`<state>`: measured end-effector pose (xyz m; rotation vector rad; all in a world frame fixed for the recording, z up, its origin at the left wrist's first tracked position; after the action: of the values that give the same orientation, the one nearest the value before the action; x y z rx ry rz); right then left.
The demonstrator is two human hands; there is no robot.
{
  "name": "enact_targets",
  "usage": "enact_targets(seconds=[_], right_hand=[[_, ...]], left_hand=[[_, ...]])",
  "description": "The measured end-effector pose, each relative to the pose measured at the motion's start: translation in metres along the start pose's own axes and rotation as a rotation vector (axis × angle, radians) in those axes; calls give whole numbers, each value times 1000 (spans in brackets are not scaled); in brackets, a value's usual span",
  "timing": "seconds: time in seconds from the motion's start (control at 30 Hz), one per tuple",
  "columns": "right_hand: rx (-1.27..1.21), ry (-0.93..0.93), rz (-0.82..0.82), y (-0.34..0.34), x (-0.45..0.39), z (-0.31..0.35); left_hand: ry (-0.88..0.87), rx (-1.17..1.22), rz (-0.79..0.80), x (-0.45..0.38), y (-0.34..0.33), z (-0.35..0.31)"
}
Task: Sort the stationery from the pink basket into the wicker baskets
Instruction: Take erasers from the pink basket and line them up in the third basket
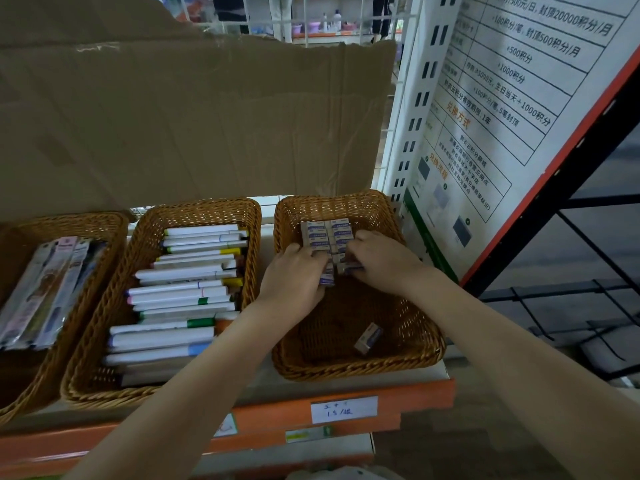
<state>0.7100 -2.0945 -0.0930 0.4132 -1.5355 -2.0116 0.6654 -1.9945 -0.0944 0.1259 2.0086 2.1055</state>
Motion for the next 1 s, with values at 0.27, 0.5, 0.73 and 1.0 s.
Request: enact_targets(seconds=[0.27,0.5,0.73,1.0], right_hand=[[31,23,-6,-3,-3,3],[32,30,-13,-4,-3,3],[17,42,-25,-4,-3,2],[-4,55,-20,-5,-4,2]], left_hand=[[12,-18,-1,2,2,1],[11,-22,-8,0,2,0],[21,-48,-7,-3,1,-1],[20,-103,19,-6,0,-3]])
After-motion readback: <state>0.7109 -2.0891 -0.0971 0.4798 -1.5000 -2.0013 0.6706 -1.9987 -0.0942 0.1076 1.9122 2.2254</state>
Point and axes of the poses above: each hand's wrist, its own x-axis away from the middle knuckle, its own y-axis out of the back of the hand, z = x × y, the point moved 7 cm from there along -x, towards the middle knuckle, and after that the axes turned 6 degrees about -x, right-handed, at the moved point
